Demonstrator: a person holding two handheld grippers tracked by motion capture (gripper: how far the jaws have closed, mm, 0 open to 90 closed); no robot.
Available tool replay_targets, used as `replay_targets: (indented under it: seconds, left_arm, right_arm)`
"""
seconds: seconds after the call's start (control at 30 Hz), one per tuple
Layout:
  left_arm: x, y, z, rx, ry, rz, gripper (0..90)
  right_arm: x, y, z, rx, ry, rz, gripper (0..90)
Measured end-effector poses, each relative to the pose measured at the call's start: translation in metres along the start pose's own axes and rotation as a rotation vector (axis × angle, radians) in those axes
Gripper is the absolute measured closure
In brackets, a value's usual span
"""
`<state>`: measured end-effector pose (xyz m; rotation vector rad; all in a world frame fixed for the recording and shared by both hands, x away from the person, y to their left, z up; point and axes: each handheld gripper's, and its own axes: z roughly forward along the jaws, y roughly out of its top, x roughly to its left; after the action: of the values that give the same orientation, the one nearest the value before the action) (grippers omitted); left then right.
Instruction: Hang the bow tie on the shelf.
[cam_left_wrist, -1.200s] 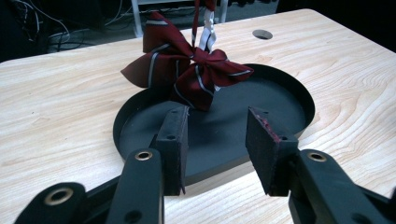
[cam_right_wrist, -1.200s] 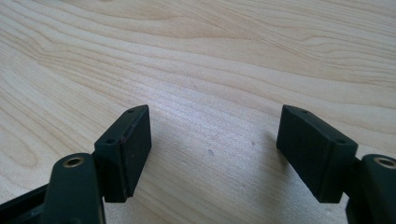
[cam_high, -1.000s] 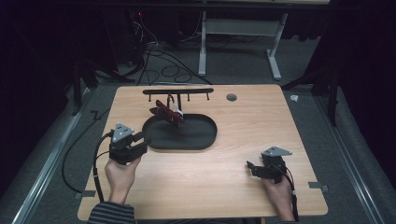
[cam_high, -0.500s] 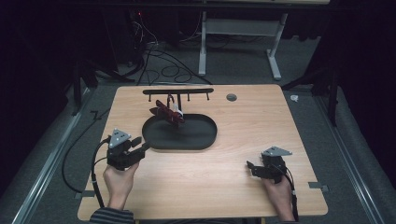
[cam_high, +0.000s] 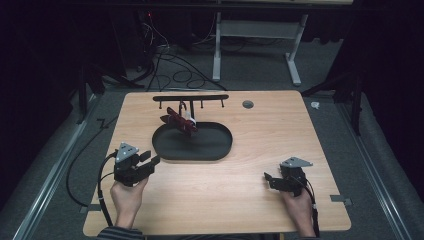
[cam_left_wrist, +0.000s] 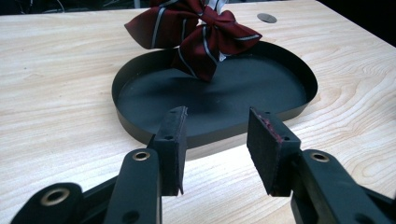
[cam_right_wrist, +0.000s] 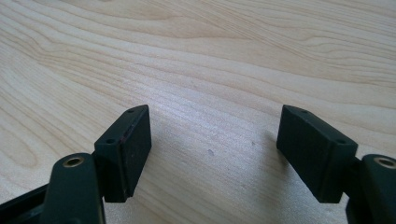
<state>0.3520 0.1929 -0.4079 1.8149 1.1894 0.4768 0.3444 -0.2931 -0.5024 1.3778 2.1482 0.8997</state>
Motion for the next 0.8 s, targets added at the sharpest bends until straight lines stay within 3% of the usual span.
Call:
replay_targets:
  seconds: [0.8]
  left_arm:
    - [-0.001, -0.03, 0.013, 0.034, -0.018, -0.04, 56.9]
  right_arm:
    - [0.0, 0.0, 0.0, -0.001, 0.0, -0.002, 27.8]
